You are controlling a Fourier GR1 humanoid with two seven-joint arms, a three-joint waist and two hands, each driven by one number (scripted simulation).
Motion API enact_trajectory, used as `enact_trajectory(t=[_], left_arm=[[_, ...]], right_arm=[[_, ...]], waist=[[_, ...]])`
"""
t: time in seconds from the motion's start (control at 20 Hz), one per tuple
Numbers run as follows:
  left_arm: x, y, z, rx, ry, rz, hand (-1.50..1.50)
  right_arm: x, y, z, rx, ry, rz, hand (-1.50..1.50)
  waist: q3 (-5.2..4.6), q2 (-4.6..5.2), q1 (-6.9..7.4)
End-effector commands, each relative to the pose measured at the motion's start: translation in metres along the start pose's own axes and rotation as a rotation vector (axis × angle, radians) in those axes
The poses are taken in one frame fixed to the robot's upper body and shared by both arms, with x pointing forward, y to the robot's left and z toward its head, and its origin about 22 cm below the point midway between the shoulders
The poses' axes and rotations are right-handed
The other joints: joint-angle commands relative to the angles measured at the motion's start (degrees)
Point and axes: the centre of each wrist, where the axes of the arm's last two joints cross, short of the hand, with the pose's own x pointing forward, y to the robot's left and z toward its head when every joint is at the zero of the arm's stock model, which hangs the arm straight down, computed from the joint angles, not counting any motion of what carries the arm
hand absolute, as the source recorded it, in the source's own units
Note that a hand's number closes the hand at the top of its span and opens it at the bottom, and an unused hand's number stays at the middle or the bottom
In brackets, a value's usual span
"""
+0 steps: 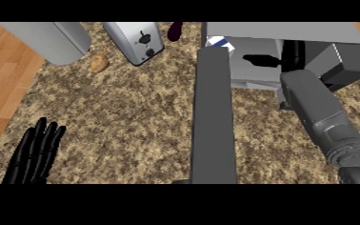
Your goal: Pick up the milk, place it into the microwave and close the microwave
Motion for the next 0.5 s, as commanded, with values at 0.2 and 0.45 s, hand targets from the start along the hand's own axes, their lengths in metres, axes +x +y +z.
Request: enact_trajectory(t=[0.2,0.45], left_arm=[[0.006,-0.015,0.014,0.004,0.009,0.001,-1.5],[0.004,-0.009,0.016,-0.005,0.016,0.018,-1.5]], right_arm=[[-0.015,-0.015,0.002,0.075,0.012,-0.151,-1.5],[-0.037,-0.022,0.021,0.096,0.027,-0.26,-1.5]], waist=[[-0.04,-0.62,-0.92],[-0.06,-0.64,-1.26]])
